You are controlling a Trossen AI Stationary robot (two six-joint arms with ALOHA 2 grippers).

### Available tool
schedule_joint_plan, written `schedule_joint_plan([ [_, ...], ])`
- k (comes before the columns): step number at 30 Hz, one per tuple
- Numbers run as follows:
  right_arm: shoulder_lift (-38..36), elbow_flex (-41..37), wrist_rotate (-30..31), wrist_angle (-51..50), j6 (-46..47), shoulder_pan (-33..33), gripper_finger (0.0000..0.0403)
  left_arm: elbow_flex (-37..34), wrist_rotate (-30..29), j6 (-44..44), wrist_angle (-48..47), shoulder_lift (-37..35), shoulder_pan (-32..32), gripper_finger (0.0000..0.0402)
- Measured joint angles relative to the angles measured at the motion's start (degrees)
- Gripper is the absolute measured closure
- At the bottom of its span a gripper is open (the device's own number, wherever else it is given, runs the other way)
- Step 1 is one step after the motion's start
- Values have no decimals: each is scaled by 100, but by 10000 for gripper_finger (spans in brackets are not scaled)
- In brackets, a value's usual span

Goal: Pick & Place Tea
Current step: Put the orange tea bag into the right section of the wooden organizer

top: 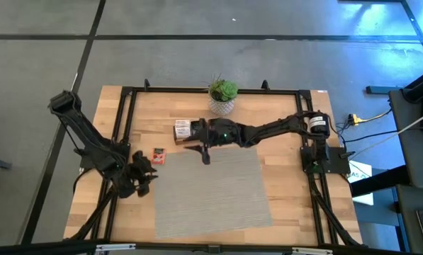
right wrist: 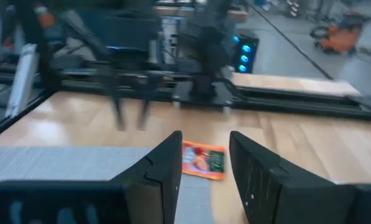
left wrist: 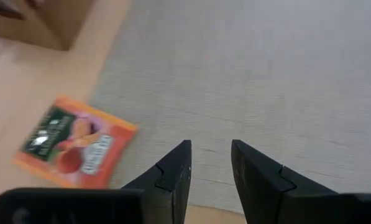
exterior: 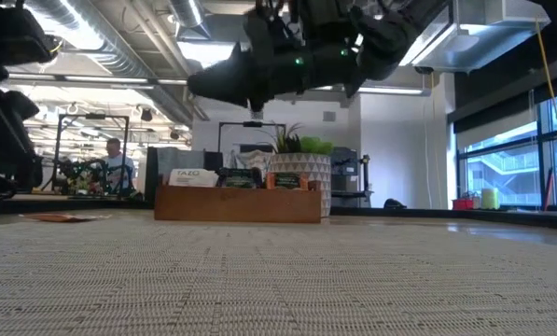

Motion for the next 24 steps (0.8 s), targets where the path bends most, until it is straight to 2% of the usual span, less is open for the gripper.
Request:
schedule_joint_plan([
  [5,0,0,156,13,-18,234,267,0,-54,20,-201,390,201,294],
  [14,0,0,290,78,52,272,267,1,-134,-358,-314,1101,730,291],
  [21,0,0,290,67,78,266,267,0,136,-550,-331,1516,1024,294],
  [24,0,0,292,59,370,264,267,0,155,-627,-330,1595,1071,291],
])
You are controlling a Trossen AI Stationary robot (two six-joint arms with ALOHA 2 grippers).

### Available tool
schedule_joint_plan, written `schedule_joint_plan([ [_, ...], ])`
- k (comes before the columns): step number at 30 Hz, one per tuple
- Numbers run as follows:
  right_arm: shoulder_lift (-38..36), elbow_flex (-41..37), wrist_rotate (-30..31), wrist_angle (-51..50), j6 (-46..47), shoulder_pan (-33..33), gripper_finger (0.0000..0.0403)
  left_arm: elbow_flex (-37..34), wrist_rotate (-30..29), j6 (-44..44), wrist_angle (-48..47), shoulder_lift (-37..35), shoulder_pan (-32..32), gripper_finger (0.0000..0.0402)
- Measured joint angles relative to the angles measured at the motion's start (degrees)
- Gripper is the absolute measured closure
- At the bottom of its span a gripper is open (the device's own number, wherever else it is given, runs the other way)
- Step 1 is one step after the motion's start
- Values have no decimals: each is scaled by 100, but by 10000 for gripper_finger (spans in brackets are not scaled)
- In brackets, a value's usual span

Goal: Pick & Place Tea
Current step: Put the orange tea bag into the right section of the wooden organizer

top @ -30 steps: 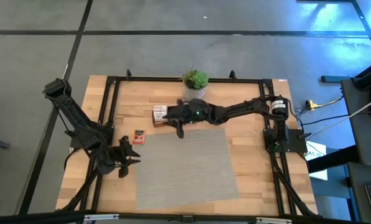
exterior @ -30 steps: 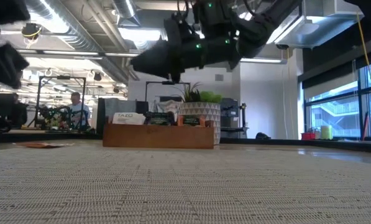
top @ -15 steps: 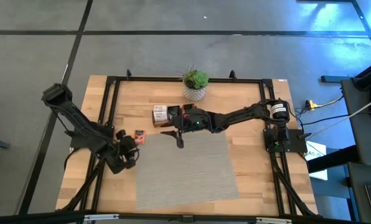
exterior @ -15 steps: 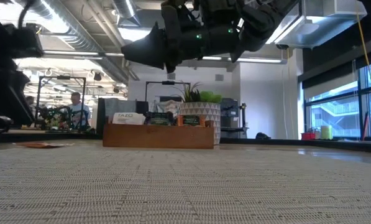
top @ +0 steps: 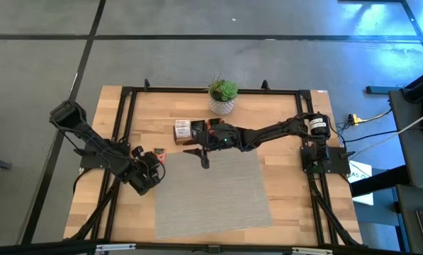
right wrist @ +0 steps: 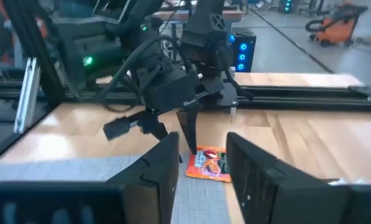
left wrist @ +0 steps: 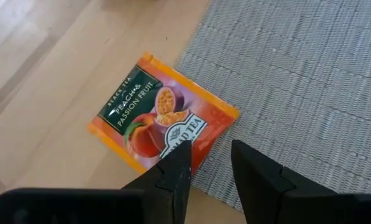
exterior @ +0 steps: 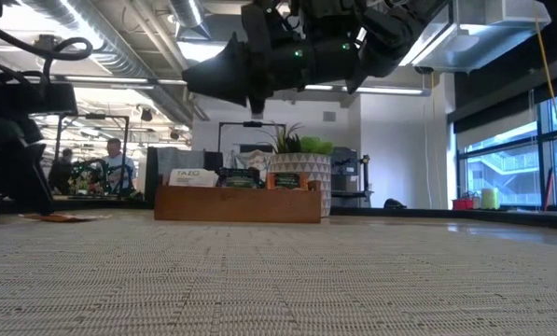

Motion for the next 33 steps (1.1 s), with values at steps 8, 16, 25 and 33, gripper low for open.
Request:
schedule_joint_plan([
  [8,2,5,2,-110,665,-38,267,0,244,8,68,61,-4,294],
  [16,188,1254,-6,-2231,583,-92,267,9,208,153,158,221,-55,290],
  [25,1347,2675,-365,-2541,381,-334,267,12,36,112,322,422,-158,294],
  [33,2816,4644,-809,-3607,428,-442,267,2,-74,101,533,439,-427,291],
])
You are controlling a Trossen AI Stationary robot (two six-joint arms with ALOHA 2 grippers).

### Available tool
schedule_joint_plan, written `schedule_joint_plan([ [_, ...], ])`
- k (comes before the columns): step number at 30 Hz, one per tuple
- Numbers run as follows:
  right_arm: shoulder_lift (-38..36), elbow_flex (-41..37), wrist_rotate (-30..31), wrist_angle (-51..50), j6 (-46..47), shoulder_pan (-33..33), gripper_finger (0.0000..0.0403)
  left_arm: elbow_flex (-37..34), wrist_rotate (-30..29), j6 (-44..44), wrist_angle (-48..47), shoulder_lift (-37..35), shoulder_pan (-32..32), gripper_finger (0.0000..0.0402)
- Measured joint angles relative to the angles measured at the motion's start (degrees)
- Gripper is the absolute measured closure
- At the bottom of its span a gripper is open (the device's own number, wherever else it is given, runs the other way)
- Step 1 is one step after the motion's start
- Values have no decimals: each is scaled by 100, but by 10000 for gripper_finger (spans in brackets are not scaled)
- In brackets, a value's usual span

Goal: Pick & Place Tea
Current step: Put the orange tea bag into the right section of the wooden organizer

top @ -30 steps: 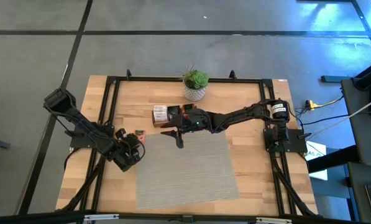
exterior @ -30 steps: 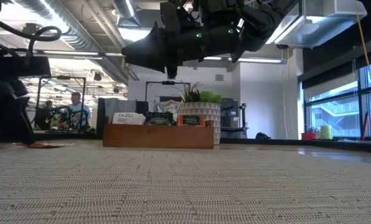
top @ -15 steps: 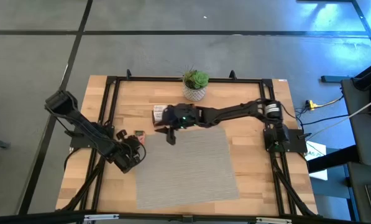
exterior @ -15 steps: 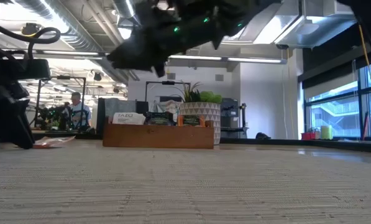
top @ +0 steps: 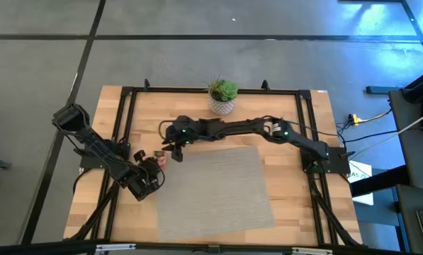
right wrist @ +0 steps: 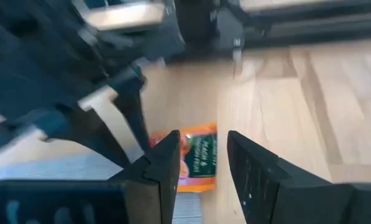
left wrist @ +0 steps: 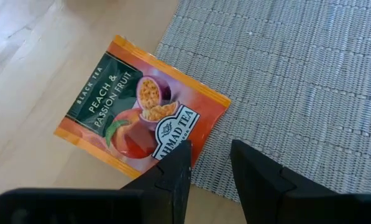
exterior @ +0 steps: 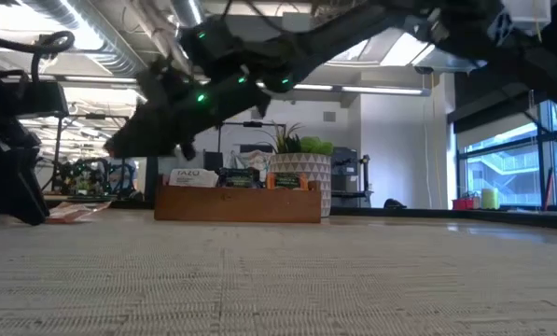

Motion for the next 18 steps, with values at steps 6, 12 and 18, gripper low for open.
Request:
schedule_joint_plan([
  [6,845,1408,2,-1138,-124,2,267,-2,4,-1,56,5,-37,294],
  [12,1199,1990,5,-1442,262,2,267,17,-68,-4,68,175,-43,291],
  [18,1216,1963,434,-1793,504,-12,267,14,-154,5,217,308,-53,294],
])
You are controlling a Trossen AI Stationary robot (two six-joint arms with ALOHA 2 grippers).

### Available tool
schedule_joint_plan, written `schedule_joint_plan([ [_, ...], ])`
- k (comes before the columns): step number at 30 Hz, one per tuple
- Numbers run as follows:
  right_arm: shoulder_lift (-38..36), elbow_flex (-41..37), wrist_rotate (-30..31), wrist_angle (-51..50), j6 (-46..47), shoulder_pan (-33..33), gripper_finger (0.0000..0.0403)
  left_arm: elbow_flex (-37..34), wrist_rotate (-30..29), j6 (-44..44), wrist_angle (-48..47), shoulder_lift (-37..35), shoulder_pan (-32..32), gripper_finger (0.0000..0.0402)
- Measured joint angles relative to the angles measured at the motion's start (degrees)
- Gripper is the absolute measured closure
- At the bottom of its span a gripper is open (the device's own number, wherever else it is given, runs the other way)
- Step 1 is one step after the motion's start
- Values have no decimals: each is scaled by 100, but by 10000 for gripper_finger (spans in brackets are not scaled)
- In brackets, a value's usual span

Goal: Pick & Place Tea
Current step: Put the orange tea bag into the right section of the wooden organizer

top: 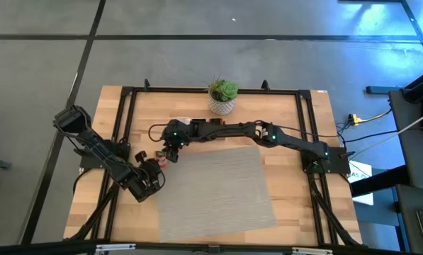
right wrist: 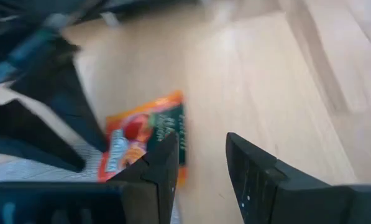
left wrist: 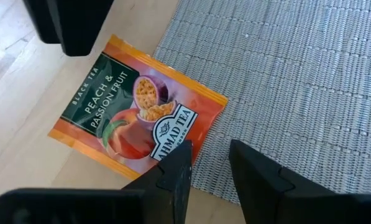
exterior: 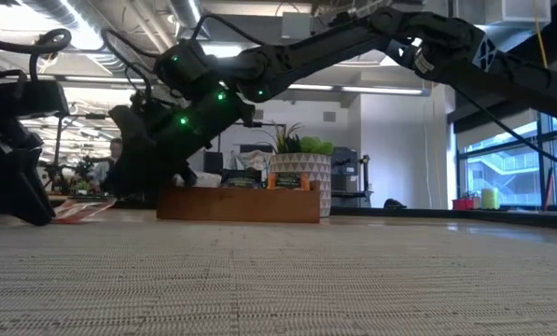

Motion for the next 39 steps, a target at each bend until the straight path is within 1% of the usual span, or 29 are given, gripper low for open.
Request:
schedule_joint_plan([
  [2,8,0,64,-64,191,-1,267,-6,-29,2,8,2,-19,293],
  [4,11,0,-41,-70,403,-3,267,-6,-39,2,6,3,-33,292],
  [6,11,0,-120,-55,479,-2,267,-6,-40,6,4,3,-49,291],
  [15,9,0,-122,-210,717,120,267,-8,-62,99,4,5,-69,294],
  [17,9,0,-90,-244,703,148,267,-8,-62,144,4,5,-69,292],
  [20,7,0,211,-338,668,200,267,-12,-66,157,4,7,-69,291],
  [23,9,-2,333,-363,558,211,267,-12,-66,158,4,7,-69,292],
  [31,9,-9,335,-184,359,182,267,-12,-69,177,4,7,-69,291],
  [37,9,37,320,-90,98,165,267,-16,-104,360,68,7,-70,293],
  [39,0,43,316,96,-12,165,267,-16,-104,364,76,7,-72,294],
])
